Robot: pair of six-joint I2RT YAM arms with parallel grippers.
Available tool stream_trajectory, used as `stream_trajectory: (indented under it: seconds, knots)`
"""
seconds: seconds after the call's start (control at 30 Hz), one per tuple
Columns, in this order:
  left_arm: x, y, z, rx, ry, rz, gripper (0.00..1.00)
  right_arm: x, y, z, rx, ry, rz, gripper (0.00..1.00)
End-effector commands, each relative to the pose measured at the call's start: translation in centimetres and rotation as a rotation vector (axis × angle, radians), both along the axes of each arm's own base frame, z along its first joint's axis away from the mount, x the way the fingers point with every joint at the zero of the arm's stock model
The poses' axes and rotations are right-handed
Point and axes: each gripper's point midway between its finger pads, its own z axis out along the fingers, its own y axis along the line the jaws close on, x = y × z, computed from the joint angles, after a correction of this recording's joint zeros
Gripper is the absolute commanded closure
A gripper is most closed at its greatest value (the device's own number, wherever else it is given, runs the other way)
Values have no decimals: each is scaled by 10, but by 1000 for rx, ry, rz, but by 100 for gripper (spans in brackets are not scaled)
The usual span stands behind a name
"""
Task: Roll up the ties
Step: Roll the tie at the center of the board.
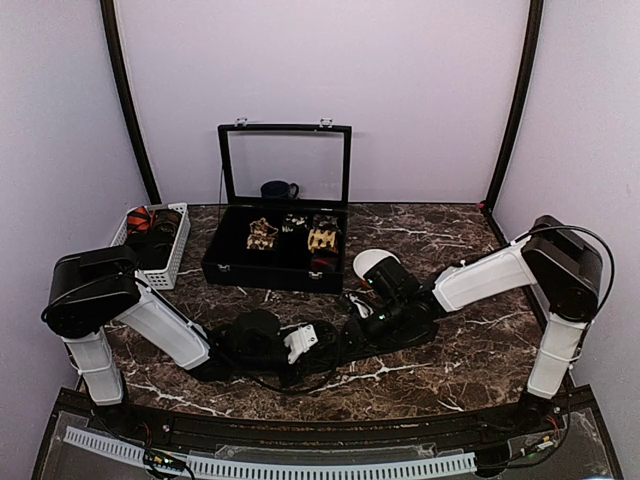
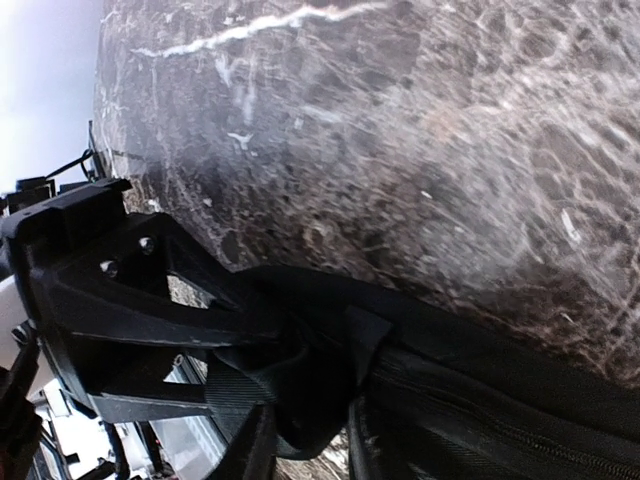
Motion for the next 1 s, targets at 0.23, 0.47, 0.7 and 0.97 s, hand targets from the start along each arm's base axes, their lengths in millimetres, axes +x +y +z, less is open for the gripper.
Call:
stream_trajectory:
  seconds: [0.23, 0.47, 0.7, 0.97]
  knots:
    - [-18, 26, -48, 173, 100, -28, 70, 2, 10, 0, 30, -19, 41, 97]
    - [-8, 26, -17, 45, 30, 18, 33, 0, -9, -26, -45, -6, 23, 100]
    - [-3, 31, 11, -111, -18, 77, 16, 4, -24, -42, -85, -21, 9, 100]
    - [-13, 7, 9, -330, 177, 115, 13, 11, -35, -60, -120, -72, -14, 100]
